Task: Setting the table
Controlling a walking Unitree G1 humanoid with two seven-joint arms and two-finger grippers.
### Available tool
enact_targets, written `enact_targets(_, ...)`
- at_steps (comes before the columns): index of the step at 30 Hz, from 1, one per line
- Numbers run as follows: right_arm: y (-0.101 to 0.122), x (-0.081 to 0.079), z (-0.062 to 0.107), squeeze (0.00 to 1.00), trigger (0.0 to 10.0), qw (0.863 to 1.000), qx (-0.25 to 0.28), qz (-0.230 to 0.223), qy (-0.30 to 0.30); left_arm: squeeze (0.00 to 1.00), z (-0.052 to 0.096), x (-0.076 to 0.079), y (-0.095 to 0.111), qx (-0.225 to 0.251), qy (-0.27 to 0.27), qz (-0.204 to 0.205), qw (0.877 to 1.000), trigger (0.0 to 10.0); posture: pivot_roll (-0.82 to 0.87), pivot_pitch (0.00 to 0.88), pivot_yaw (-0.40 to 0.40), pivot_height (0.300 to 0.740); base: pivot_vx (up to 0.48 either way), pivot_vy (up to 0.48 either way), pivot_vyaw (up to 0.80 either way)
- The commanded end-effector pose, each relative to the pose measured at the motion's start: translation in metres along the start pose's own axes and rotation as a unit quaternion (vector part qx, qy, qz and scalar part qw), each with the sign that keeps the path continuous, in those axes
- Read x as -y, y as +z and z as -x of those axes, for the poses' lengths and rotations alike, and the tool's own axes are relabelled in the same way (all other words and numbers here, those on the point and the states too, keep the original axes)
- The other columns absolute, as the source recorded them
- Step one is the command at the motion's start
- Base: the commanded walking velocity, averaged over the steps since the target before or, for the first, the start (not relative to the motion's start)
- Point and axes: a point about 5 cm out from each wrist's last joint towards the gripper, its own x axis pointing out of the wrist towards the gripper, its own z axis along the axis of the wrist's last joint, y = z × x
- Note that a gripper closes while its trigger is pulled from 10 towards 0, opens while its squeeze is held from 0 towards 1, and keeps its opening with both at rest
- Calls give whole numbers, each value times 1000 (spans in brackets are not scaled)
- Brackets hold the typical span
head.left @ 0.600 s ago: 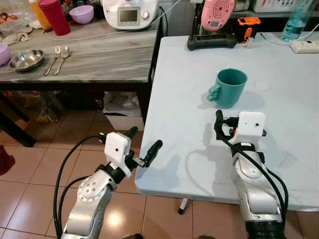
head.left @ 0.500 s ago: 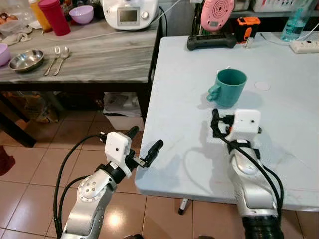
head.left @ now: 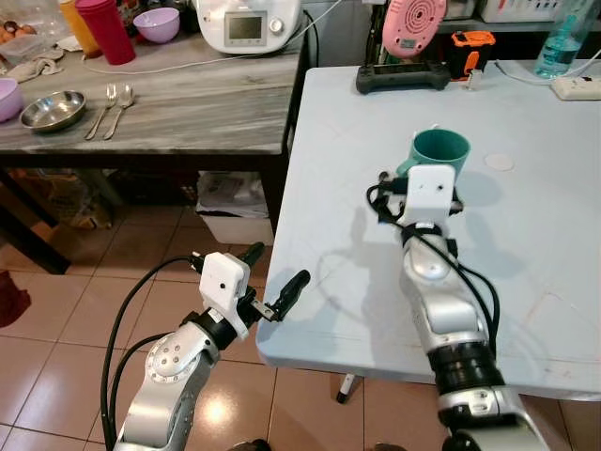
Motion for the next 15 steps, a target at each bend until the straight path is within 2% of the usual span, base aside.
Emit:
enact_targets(1, 1, 0, -4, 0, 10000, 1000, 3, -3, -5, 0, 3, 0, 1, -1, -3, -1, 1000, 10000, -183, 143, 102, 740, 0, 0, 0)
enact_targets(4, 3, 5, -9, 0, 10000, 1000, 6, 3, -14, 0, 4, 0, 1, -2, -4, -2, 1000, 10000, -179, 144, 101, 740, 0, 0, 0)
enact_targets(7, 2, 17, -13, 0, 10000, 999, 5, 9, -34, 0, 4, 1, 1, -3, -5, -3, 1000, 10000, -179, 144, 101, 740, 0, 0, 0)
enact_targets(15, -6, 35, -14, 0, 10000, 998, 1, 8, -69, 0, 4, 2, 2, -7, -10, -5, 1000, 10000, -183, 152, 114, 740, 0, 0, 0)
